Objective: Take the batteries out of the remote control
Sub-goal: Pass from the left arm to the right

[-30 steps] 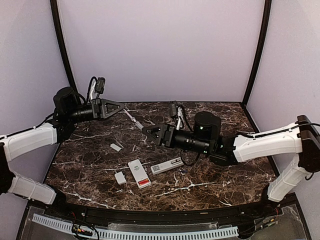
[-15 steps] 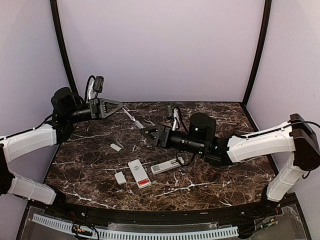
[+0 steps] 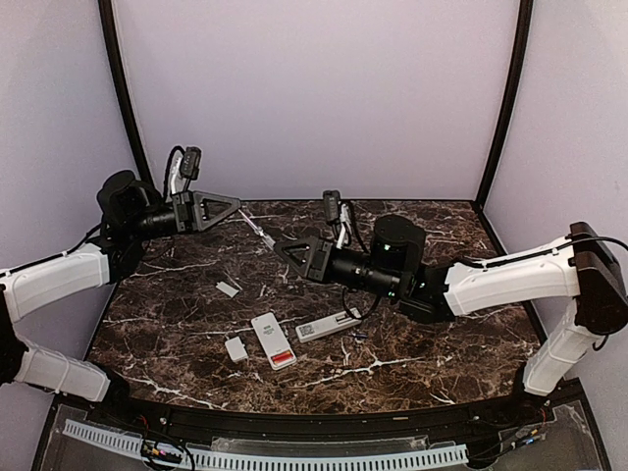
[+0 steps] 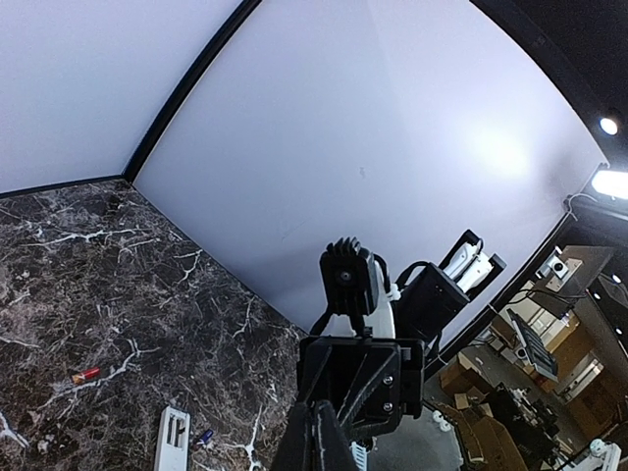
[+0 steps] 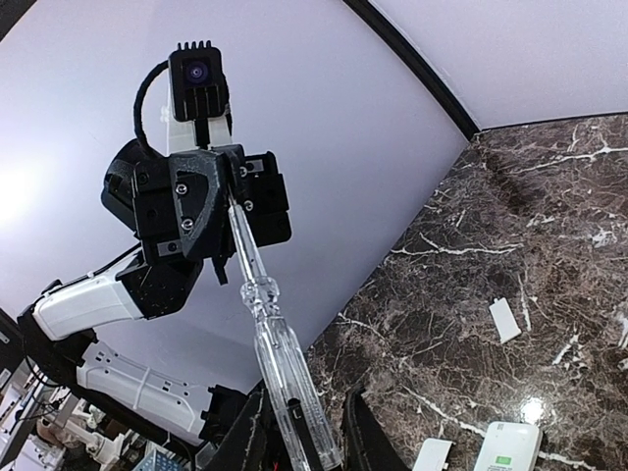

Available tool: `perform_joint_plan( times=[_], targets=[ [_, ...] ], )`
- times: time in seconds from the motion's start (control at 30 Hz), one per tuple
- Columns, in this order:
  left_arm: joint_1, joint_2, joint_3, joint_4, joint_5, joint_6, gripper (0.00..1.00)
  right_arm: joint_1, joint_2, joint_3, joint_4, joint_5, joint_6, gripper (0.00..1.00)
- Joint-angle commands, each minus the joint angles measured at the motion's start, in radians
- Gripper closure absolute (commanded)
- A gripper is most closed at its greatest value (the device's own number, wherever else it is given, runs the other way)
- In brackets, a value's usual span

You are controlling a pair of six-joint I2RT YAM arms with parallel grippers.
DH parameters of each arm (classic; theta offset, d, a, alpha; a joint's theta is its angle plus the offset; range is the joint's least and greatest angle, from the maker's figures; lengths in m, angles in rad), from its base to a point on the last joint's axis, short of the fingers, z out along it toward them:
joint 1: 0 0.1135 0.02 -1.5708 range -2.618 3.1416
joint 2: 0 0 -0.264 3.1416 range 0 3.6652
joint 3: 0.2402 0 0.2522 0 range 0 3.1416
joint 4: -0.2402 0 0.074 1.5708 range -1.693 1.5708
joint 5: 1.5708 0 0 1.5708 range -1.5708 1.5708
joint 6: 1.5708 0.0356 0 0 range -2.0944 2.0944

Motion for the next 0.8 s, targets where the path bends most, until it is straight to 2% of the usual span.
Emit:
perform_joint_plan(
  times=[0.0,0.3,0.77],
  targets=[
    [0.000,-0.027,-0.018,0.025,0.016,0.013,1.00,0.006,0.017,0.032,0.052,-0.019,-0.007,0.75],
    [0.000,-0.030,-0.022,0.066,0.036,-0.012,1.00,0.006,0.047,0.048,0.079,-0.041,0.005,0.65],
    [0.000,-0.034,-0.049,0.163,0.039,-0.071,1.00,0.006,0.060,0.072,0.101,-0.048,-0.013,0.66]
  ],
)
